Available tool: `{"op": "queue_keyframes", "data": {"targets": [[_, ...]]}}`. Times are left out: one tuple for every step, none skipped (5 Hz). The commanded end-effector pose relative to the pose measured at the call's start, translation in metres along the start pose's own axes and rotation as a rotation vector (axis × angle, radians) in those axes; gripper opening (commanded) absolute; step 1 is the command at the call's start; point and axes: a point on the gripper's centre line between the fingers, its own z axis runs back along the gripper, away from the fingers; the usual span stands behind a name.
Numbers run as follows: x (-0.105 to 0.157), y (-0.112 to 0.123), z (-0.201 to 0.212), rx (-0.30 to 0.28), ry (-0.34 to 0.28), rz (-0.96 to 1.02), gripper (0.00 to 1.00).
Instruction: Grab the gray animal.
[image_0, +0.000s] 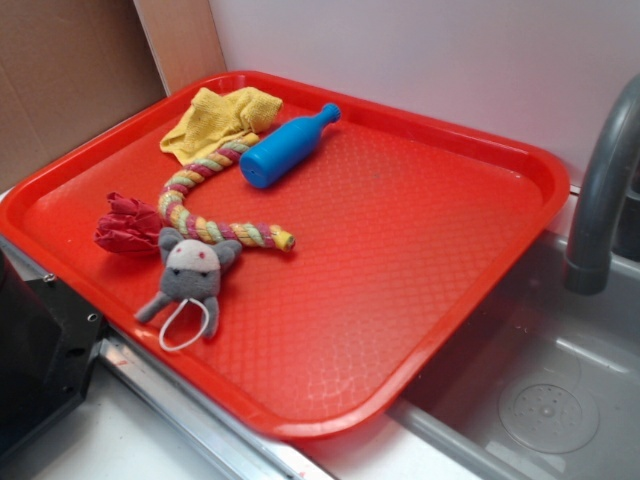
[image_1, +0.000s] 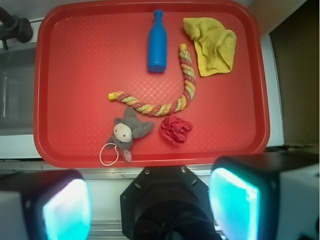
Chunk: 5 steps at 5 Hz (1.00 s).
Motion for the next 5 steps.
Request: {"op": "queue_keyframes", "data": {"targets": [[0.0,0.0,0.0,0.0,0.0,0.0,1.0],[0.006,-0.013,-0.017,0.01,0.038,0.251,1.0],[0.011,-0.024,-0.035,0.059,-0.004,0.434,1.0],[0.021,-0.032,-0.067,0.079,0.02,0.564,1.0],[0.021,-0.034,-0.095,0.067,0.011,0.663,1.0]]}}
